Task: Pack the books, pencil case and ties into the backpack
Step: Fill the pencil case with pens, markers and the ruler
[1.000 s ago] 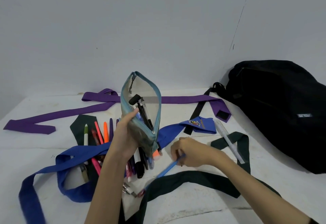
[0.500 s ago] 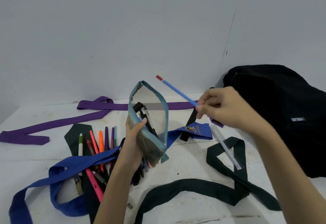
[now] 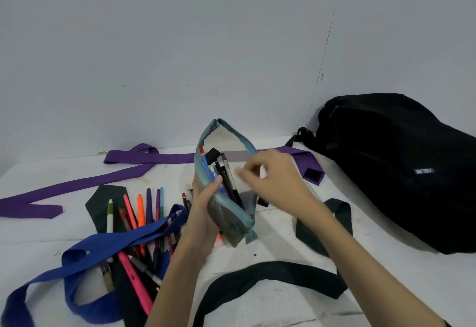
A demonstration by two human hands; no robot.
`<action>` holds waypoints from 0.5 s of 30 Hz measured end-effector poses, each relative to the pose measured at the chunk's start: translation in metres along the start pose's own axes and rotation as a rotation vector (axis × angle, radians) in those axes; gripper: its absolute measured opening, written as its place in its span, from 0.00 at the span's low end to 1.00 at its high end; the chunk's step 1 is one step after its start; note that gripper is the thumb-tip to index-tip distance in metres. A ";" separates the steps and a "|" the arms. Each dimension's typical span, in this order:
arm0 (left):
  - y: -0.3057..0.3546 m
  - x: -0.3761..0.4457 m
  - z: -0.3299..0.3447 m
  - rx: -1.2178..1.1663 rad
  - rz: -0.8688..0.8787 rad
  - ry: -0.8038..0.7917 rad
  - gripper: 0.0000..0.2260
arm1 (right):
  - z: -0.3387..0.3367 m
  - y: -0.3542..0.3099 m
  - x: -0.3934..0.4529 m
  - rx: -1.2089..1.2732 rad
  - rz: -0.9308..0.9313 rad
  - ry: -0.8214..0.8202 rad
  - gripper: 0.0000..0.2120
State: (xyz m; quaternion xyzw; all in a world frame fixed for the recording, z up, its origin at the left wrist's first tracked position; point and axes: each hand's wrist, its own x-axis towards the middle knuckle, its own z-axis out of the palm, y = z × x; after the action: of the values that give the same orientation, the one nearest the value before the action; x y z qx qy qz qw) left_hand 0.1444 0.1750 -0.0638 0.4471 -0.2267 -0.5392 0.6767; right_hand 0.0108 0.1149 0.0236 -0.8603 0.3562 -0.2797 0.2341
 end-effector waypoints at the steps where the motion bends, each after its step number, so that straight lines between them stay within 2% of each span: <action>1: 0.001 -0.001 0.000 -0.009 -0.003 0.011 0.40 | -0.006 0.010 -0.001 0.104 0.037 0.154 0.12; 3: 0.001 -0.002 0.001 -0.022 -0.025 0.030 0.42 | -0.014 0.041 -0.001 0.190 0.182 0.341 0.13; 4: 0.001 -0.003 0.003 -0.018 -0.042 0.042 0.42 | -0.016 0.060 -0.001 0.136 0.270 0.334 0.12; 7: -0.001 -0.004 0.009 -0.013 -0.063 0.063 0.33 | -0.011 0.111 -0.013 -0.365 0.506 0.032 0.11; 9: -0.004 -0.005 0.011 0.005 -0.067 0.045 0.31 | -0.004 0.129 -0.025 -0.616 0.548 -0.129 0.11; 12: -0.006 -0.007 0.014 0.021 -0.073 0.040 0.30 | 0.005 0.137 -0.034 -0.625 0.562 -0.168 0.13; 14: -0.006 -0.006 0.014 0.005 -0.079 0.044 0.28 | 0.006 0.134 -0.033 -0.593 0.562 -0.119 0.05; 15: -0.006 -0.007 0.015 0.003 -0.081 0.046 0.28 | 0.005 0.133 -0.031 -0.577 0.570 -0.088 0.05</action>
State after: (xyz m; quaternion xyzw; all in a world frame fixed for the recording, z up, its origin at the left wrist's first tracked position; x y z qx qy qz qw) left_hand 0.1278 0.1759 -0.0603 0.4694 -0.1935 -0.5553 0.6586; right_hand -0.0681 0.0546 -0.0701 -0.7687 0.6338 -0.0548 0.0661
